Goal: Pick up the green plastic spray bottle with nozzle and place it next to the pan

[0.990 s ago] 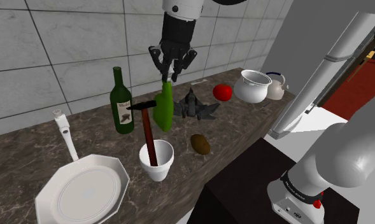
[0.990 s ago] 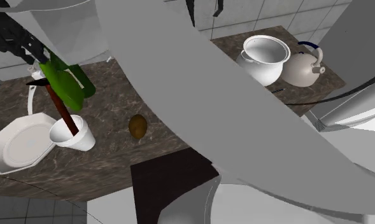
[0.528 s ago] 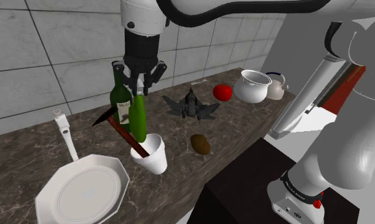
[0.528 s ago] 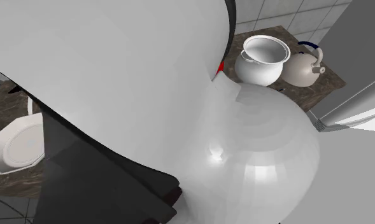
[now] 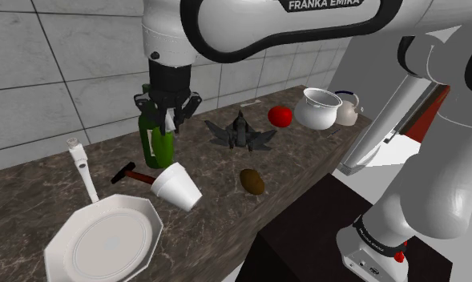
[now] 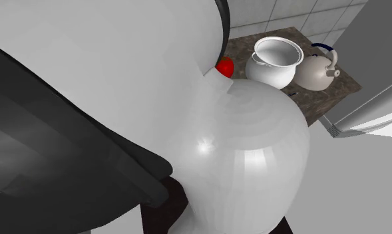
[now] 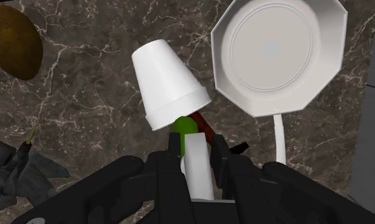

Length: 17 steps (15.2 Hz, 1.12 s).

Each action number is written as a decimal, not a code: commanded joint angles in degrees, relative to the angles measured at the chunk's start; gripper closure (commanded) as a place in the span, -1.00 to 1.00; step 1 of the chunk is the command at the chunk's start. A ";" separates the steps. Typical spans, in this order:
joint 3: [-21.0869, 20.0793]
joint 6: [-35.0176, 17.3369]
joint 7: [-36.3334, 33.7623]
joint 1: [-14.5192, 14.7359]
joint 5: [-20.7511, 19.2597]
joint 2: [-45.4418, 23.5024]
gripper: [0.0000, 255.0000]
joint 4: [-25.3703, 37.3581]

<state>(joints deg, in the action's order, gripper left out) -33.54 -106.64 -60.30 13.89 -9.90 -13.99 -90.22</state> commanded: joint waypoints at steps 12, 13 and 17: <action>0.54 -9.65 -1.16 -0.24 -1.30 -1.40 1.00 -8.57; 0.60 -10.34 -1.28 -0.22 -1.46 -1.60 1.00 -9.10; 0.82 -12.58 -1.73 -0.13 -2.06 -2.33 1.00 -10.75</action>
<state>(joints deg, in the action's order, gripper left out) -32.76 -118.83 -61.96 13.75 -11.87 -16.22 -100.65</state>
